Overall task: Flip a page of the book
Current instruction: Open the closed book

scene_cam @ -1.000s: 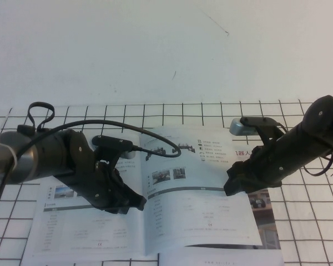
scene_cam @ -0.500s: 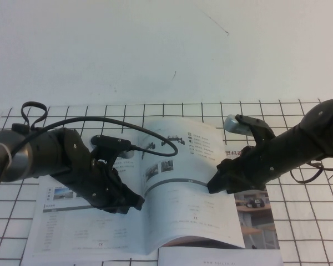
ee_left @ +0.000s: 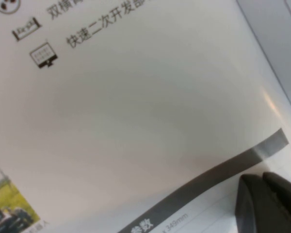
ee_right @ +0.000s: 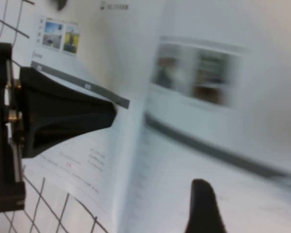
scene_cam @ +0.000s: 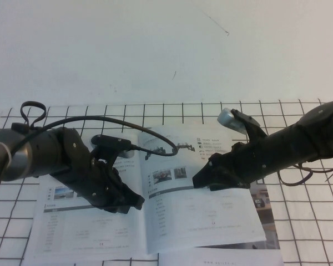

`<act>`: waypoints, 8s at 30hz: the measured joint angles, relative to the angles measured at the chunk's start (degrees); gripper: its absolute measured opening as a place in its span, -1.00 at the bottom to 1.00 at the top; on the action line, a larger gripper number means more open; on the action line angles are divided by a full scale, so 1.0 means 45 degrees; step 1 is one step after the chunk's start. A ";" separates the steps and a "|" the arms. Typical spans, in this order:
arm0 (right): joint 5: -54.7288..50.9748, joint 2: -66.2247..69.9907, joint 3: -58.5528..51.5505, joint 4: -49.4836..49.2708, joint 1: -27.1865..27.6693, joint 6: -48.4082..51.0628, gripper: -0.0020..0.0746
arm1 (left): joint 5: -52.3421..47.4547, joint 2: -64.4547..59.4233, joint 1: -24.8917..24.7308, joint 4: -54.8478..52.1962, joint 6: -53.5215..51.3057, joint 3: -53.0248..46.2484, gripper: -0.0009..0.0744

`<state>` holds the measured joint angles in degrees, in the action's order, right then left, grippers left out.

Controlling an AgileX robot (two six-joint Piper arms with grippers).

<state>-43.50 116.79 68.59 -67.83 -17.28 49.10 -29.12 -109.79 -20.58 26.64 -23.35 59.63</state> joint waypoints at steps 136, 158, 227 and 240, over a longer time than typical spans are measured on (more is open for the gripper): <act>0.0965 -0.0125 0.1029 0.8786 -0.0073 -0.5929 0.32 | 0.0929 0.2173 0.3344 0.1604 -0.1347 -0.2886 -0.99; 0.0694 0.0150 0.1029 0.3573 -0.0072 -0.2381 0.32 | 0.0929 0.2173 0.3344 0.1758 -0.1563 -0.2886 -0.99; 0.2679 -0.0287 0.0464 0.8390 -0.0072 -0.5125 0.14 | 0.0865 0.2095 0.3368 0.2881 -0.2841 -0.2886 -0.98; 0.2703 -0.0123 0.0921 0.8816 -0.0072 -0.5102 0.23 | 0.0845 0.2095 0.3368 0.2881 -0.2841 -0.2886 -0.98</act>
<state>-31.34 116.24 72.74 -28.16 -17.60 26.14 -25.31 -100.36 -5.43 39.60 -36.14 46.64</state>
